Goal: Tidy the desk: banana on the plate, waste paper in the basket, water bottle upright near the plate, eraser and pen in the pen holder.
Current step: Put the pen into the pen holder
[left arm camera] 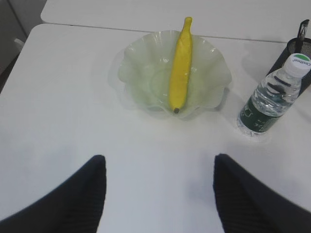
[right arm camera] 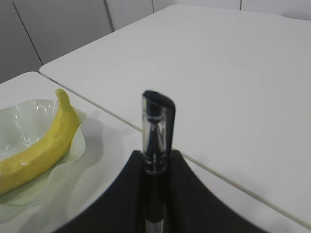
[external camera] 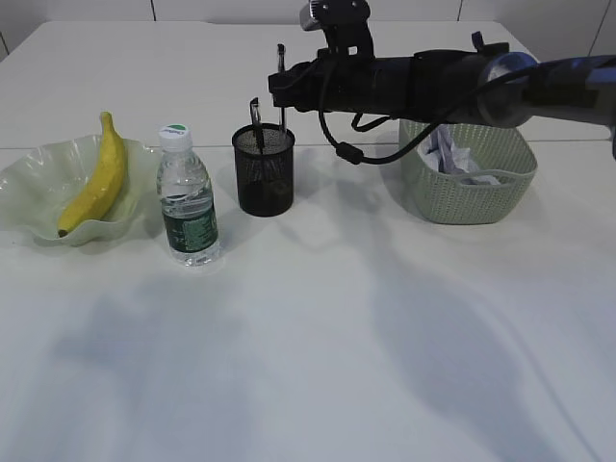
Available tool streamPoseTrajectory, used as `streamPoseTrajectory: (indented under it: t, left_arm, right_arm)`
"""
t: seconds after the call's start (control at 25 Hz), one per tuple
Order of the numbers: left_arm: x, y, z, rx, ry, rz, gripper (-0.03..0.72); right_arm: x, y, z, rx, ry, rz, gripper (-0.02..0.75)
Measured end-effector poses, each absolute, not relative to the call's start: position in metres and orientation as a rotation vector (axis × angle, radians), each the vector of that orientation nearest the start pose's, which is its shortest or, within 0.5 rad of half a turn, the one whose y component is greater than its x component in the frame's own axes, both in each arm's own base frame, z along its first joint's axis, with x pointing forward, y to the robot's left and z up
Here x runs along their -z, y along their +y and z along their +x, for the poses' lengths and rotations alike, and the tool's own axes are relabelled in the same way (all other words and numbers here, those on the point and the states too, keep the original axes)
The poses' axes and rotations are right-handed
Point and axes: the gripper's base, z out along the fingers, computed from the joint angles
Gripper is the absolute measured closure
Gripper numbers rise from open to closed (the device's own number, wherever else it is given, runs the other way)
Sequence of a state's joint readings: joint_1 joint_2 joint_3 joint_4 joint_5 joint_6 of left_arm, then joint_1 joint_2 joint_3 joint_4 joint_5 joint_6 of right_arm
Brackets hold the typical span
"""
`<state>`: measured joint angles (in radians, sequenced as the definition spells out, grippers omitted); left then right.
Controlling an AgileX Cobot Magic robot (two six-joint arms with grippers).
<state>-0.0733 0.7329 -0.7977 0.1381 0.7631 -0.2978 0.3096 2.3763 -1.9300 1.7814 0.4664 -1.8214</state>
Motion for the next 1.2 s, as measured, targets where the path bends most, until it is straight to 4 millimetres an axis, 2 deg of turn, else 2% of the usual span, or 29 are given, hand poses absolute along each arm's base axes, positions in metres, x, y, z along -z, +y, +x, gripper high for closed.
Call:
streamPoseTrajectory:
  t: [0.52, 1.2]
  left_arm:
    - [-0.3488, -0.0011, 0.1352, 0.049, 2.164, -0.188, 0.197]
    - [-0.3489, -0.0012, 0.1353, 0.05, 2.163, -0.188, 0.197]
  right_arm:
    - [-0.204, 0.209, 0.5112, -0.682, 1.732, -0.612, 0.65]
    - [-0.204, 0.2092, 0.5109, -0.691, 1.735, -0.607, 0.582]
